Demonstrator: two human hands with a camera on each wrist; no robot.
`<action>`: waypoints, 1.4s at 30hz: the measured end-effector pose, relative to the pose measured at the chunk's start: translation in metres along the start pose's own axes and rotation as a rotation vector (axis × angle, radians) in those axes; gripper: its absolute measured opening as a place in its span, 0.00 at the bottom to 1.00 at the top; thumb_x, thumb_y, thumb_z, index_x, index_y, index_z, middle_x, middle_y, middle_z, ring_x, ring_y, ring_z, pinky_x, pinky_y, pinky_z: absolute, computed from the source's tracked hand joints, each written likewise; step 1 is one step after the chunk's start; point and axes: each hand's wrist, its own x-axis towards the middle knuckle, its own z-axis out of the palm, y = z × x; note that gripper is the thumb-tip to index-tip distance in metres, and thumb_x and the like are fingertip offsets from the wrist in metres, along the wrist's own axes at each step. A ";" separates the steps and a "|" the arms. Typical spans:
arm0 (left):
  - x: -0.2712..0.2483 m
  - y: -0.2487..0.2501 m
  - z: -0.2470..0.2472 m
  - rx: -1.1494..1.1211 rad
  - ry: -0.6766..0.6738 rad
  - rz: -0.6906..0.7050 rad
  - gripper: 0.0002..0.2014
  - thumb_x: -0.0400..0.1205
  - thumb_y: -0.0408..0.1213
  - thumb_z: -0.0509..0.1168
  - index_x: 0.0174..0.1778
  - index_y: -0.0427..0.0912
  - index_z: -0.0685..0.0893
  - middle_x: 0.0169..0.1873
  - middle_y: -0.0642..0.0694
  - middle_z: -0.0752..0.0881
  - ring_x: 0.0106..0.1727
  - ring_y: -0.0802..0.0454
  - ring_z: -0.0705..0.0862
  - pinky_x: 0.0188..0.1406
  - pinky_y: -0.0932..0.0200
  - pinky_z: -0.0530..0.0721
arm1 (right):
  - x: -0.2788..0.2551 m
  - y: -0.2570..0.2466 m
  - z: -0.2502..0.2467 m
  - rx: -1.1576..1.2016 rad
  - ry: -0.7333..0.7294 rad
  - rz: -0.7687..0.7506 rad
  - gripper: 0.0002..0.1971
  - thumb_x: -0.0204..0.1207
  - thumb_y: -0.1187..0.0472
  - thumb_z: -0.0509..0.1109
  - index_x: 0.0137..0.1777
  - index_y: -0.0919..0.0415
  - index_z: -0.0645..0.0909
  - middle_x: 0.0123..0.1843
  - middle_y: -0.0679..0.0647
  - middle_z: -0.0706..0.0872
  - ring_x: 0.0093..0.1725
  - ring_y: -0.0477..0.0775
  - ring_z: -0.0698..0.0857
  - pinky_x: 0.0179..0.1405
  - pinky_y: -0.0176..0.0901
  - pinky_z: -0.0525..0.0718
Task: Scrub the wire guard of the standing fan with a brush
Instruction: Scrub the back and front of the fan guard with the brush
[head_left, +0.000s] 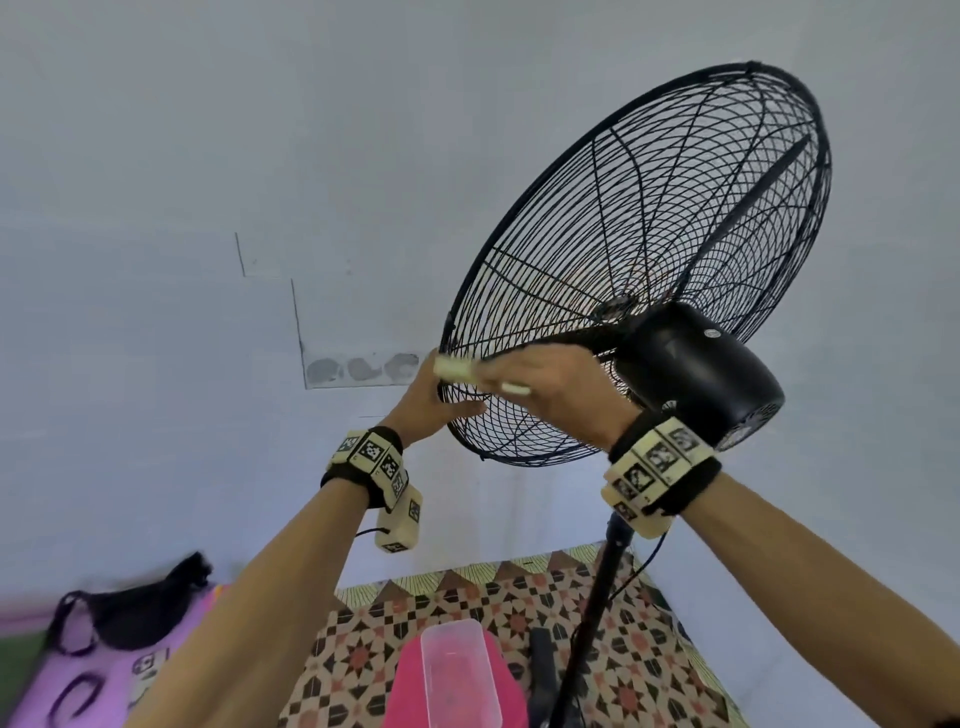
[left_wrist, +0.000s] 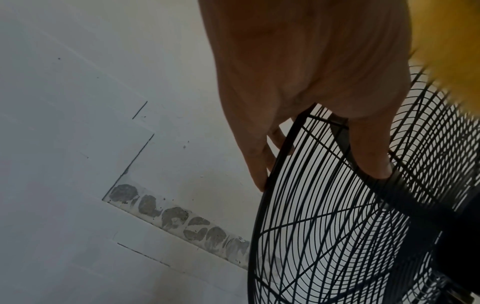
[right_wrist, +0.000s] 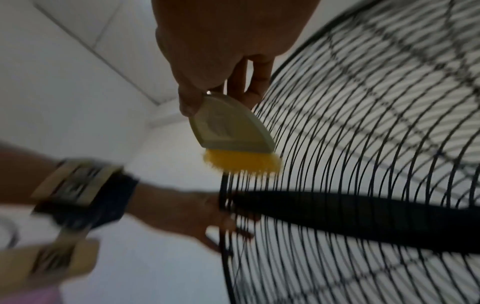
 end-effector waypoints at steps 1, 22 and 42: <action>-0.001 0.000 0.000 -0.007 0.001 0.007 0.43 0.70 0.47 0.85 0.76 0.38 0.73 0.67 0.41 0.84 0.69 0.48 0.84 0.71 0.44 0.84 | -0.004 -0.001 0.011 0.019 -0.078 0.015 0.14 0.83 0.53 0.71 0.63 0.56 0.89 0.52 0.53 0.94 0.42 0.58 0.93 0.33 0.55 0.91; 0.042 0.135 -0.038 -0.050 -0.069 -0.099 0.42 0.76 0.82 0.56 0.77 0.54 0.70 0.72 0.51 0.80 0.72 0.53 0.80 0.82 0.33 0.70 | -0.064 -0.033 0.049 -0.129 0.083 0.264 0.37 0.68 0.84 0.72 0.77 0.61 0.80 0.76 0.57 0.83 0.75 0.57 0.83 0.72 0.55 0.84; 0.043 0.127 -0.031 0.050 -0.021 -0.028 0.33 0.84 0.72 0.58 0.72 0.48 0.69 0.60 0.51 0.82 0.62 0.57 0.82 0.70 0.48 0.77 | -0.055 -0.025 0.009 -0.171 0.346 0.354 0.23 0.75 0.76 0.77 0.69 0.62 0.87 0.63 0.60 0.89 0.62 0.64 0.86 0.62 0.50 0.86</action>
